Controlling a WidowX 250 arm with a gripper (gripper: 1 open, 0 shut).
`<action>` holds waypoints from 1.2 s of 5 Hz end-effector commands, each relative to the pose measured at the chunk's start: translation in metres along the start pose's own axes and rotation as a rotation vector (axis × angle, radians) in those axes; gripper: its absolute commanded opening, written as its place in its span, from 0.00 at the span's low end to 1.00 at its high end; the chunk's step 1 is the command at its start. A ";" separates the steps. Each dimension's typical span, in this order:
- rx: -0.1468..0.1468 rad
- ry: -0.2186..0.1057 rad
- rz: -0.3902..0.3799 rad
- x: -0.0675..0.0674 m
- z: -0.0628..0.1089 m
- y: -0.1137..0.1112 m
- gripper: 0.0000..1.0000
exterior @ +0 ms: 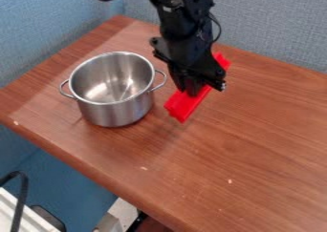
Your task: Move the red object from the metal pot to the table
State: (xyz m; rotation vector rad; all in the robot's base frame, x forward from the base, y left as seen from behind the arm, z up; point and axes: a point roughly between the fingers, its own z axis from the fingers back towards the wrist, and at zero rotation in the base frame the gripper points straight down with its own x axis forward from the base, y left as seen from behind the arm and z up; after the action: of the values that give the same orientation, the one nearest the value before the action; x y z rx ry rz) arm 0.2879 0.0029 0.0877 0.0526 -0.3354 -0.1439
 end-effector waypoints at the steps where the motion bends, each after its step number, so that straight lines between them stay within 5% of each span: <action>1: 0.008 -0.023 0.004 0.002 0.002 0.002 0.00; 6: -0.001 -0.060 0.038 -0.010 -0.001 0.001 0.00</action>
State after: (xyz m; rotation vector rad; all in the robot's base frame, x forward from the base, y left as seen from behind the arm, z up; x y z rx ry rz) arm 0.2753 0.0007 0.0704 0.0353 -0.3425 -0.1280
